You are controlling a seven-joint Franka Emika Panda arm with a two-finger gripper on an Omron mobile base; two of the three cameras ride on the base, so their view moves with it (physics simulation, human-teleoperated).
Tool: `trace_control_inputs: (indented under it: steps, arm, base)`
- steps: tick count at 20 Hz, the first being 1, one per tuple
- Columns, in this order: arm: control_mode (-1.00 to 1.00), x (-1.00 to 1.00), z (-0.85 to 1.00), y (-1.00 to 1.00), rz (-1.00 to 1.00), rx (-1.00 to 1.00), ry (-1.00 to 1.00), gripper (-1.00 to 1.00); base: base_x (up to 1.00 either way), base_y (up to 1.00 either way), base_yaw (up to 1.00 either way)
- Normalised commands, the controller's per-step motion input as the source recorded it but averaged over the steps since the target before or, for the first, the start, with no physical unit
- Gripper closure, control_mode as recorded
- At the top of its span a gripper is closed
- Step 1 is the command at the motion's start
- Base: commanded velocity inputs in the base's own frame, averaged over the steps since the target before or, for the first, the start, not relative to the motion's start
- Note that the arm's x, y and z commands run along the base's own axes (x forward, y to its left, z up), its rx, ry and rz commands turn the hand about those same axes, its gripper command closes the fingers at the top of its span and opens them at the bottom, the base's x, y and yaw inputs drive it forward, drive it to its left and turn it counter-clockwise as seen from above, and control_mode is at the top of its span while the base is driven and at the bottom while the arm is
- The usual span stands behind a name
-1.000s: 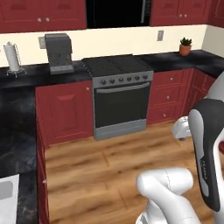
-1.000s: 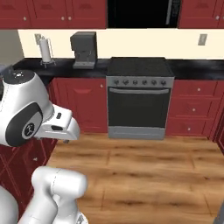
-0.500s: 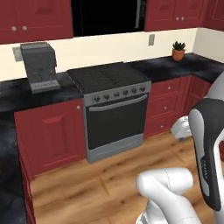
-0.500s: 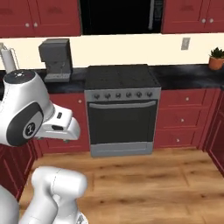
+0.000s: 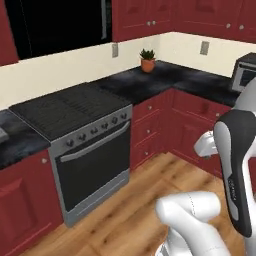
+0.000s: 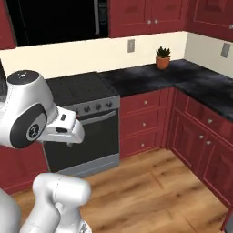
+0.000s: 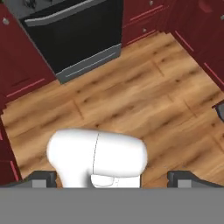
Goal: Pick up the apple and peach from the fridge and place one fruit on each plate on the dining counter.
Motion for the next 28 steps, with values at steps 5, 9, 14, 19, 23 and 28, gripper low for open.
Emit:
trace_control_inputs:
  steps: [5, 9, 14, 19, 23, 28]
  arm:
    - [1.00, 0.00, 0.00, 0.00, 0.00, 0.00, 0.00, -1.00]
    - [1.00, 0.00, 0.00, 0.00, 0.00, 0.00, 0.00, -1.00]
    - [1.00, 0.00, 0.00, 0.00, 0.00, 0.00, 0.00, -1.00]
    - [1.00, 0.00, 0.00, 0.00, 0.00, 0.00, 0.00, -1.00]
    - [1.00, 0.00, 0.00, 0.00, 0.00, 0.00, 0.00, -1.00]
    - [1.00, 0.00, 0.00, 0.00, 0.00, 0.00, 0.00, -1.00]
  base:
    - [0.02, -0.32, -0.89]
    - [0.11, -0.35, -0.87]
    - [0.41, -0.40, -0.75]
    - [0.81, -0.18, -0.53]
    - [0.99, -0.61, -0.39]
    - [0.82, -0.27, -0.48]
